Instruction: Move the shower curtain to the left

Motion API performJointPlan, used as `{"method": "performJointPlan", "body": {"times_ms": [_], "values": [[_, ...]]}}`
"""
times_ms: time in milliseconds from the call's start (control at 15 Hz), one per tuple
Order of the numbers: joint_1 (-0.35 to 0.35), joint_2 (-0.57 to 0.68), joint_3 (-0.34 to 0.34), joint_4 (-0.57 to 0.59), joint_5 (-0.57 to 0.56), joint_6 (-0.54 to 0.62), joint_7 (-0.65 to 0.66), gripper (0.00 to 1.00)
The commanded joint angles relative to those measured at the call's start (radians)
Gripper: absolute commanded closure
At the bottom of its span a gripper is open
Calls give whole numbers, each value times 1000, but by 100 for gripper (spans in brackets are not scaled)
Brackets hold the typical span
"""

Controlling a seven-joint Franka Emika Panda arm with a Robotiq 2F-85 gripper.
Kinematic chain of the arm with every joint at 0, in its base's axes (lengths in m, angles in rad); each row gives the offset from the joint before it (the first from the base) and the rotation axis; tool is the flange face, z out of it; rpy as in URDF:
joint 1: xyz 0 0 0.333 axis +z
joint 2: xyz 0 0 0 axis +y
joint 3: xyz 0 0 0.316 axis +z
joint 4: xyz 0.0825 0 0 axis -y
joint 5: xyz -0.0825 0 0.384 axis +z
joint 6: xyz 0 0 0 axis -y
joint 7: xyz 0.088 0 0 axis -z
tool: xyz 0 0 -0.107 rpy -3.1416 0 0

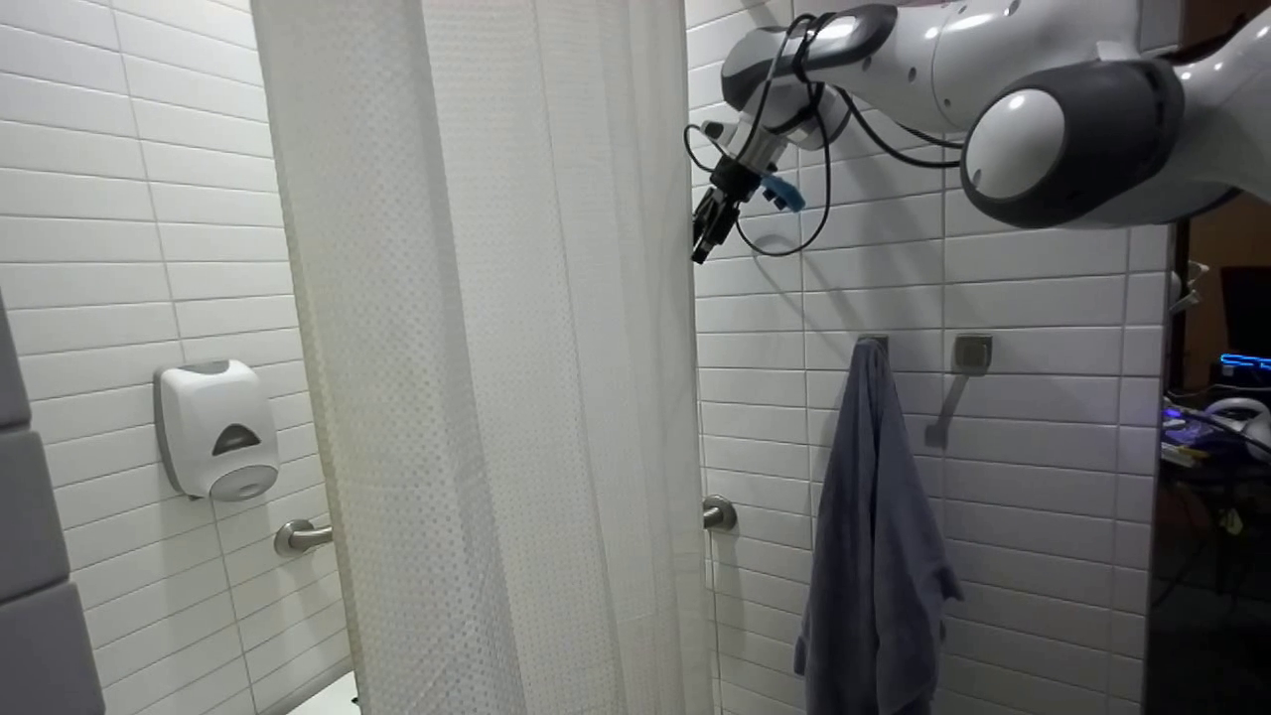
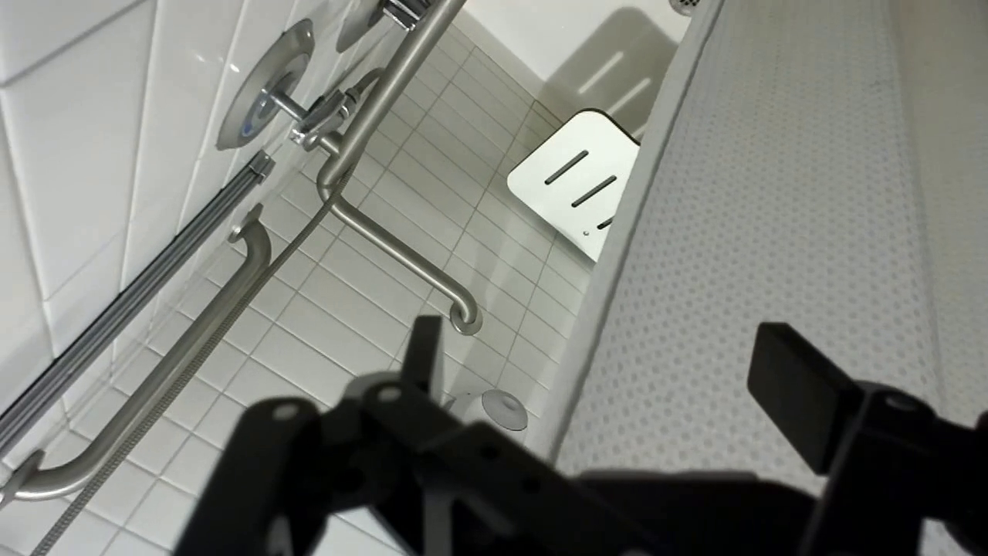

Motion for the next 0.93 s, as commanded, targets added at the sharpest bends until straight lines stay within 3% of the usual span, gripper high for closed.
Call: {"method": "performJointPlan", "body": {"times_ms": [0,200,267,400,867], "values": [[18,28,-10,44,-20,30,15,0],[17,34,-3,44,-14,24,5,0],[20,45,-1,57,-15,19,3,25],[24,47,-6,59,-20,18,6,32],[33,36,-17,51,-56,8,25,88]]}}
